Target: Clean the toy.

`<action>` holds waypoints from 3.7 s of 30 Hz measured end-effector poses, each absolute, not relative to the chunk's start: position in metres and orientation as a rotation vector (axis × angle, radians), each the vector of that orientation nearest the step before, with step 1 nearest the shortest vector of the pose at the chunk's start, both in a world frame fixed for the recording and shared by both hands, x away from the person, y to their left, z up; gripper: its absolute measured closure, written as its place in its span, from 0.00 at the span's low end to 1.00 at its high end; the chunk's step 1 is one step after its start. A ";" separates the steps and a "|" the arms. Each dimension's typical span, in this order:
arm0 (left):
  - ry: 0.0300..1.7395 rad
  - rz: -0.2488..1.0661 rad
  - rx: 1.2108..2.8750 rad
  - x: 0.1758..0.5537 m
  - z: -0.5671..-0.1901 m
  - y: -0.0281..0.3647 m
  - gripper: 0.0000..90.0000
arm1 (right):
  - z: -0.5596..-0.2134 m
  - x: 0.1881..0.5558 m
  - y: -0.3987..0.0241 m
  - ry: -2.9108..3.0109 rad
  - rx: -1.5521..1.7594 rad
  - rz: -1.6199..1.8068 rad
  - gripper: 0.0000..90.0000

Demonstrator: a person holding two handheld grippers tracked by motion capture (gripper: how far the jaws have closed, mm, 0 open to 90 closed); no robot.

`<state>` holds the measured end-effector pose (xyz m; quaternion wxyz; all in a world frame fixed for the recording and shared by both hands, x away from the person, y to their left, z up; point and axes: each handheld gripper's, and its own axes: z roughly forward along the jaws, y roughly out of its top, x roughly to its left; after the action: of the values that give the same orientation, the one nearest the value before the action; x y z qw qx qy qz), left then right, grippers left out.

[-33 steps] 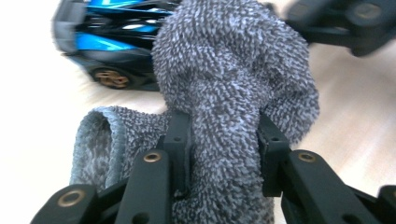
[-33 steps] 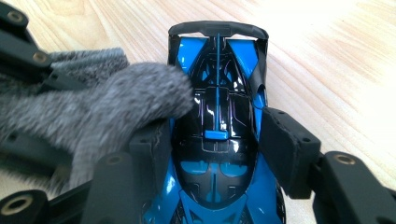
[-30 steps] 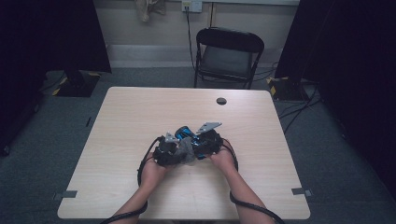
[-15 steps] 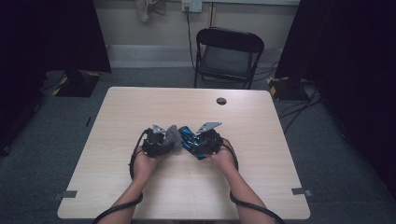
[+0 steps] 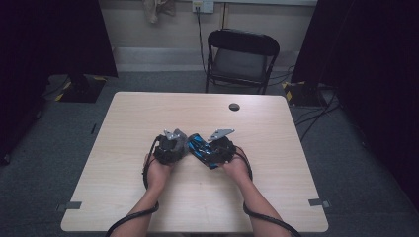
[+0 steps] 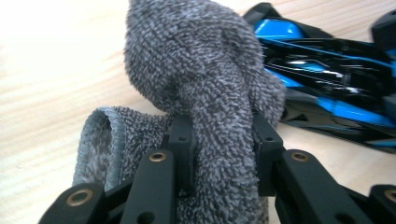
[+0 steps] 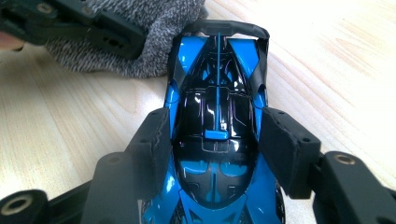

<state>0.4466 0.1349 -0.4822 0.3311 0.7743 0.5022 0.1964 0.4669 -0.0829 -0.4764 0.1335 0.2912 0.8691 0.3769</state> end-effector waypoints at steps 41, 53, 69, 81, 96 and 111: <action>1.046 0.261 2.151 0.391 -0.478 0.087 0.76 | -0.476 0.465 -0.083 2.515 0.862 1.088 0.49; 0.962 0.236 2.201 0.384 -0.477 0.079 0.76 | -0.476 0.466 -0.083 2.517 0.860 1.084 0.49; 0.793 0.205 2.256 0.369 -0.471 0.062 0.76 | -0.477 0.465 -0.085 2.512 0.869 1.105 0.49; 0.866 0.257 2.200 0.374 -0.453 0.112 0.76 | -0.477 0.465 -0.085 2.516 0.873 1.102 0.49; 1.070 0.447 2.069 0.430 -0.432 0.155 0.76 | -0.476 0.464 -0.085 2.521 0.870 1.091 0.49; 1.272 0.490 2.062 0.464 -0.466 0.156 0.76 | -0.476 0.464 -0.086 2.519 0.877 1.095 0.49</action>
<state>0.4639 0.1559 -0.4655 0.3287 0.7878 0.4862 0.1872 0.4637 -0.0862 -0.4760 0.1288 0.3016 0.8664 0.3766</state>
